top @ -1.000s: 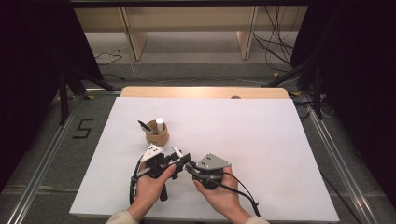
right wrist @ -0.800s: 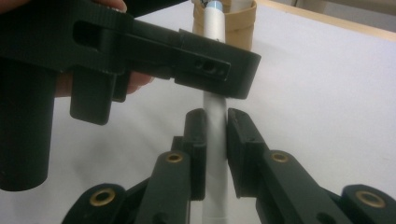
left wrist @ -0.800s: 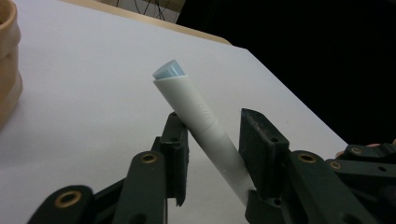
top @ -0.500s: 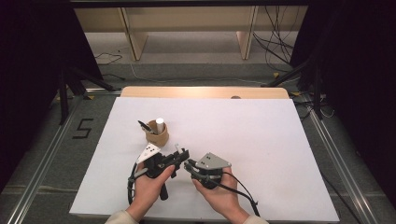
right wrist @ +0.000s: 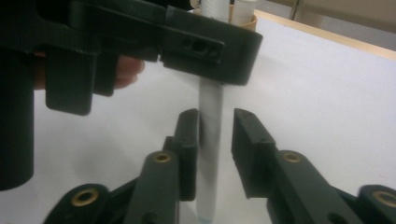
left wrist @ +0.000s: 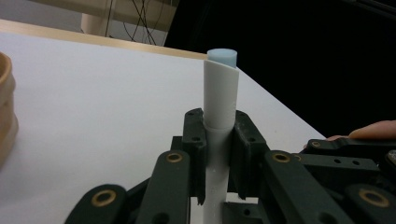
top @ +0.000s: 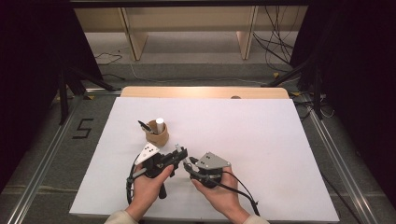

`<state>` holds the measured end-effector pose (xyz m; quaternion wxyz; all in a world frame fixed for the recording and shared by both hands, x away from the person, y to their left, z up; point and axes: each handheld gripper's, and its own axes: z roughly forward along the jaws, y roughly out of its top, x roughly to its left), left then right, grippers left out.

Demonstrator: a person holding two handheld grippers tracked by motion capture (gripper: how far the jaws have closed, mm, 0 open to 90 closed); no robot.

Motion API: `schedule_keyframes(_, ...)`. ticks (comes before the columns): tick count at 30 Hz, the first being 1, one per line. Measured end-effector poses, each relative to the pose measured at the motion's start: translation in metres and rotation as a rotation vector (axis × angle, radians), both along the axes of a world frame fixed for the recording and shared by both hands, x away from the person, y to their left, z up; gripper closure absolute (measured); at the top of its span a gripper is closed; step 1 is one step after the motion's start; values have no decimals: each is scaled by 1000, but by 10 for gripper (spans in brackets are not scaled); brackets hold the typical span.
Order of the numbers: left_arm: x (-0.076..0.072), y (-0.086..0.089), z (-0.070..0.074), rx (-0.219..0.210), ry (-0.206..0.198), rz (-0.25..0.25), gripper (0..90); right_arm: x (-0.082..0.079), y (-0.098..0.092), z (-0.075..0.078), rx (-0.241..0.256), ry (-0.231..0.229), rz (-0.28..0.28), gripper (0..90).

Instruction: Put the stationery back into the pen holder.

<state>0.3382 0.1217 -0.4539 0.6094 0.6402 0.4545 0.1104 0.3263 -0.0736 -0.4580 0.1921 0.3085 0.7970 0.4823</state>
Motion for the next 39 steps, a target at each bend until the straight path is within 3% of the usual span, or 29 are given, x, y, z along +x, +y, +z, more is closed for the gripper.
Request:
schedule_keyframes(7, 2, 6, 4, 18, -34, 30, 779, 3, -8, 0, -10, 6, -3, 551)
schedule_keyframes(13, 3, 9, 5, 23, -43, 39, 779, 6, -20, -3, -61, 7, 10, 468)
schedule_keyframes(26, 5, 18, 11, 47, -78, 68, 778, 7, -56, -11, -80, 39, -14, 396)
schedule_keyframes(39, 7, 28, 15, 35, -83, 97, 779, 3, -85, -15, -87, 60, -35, 340)
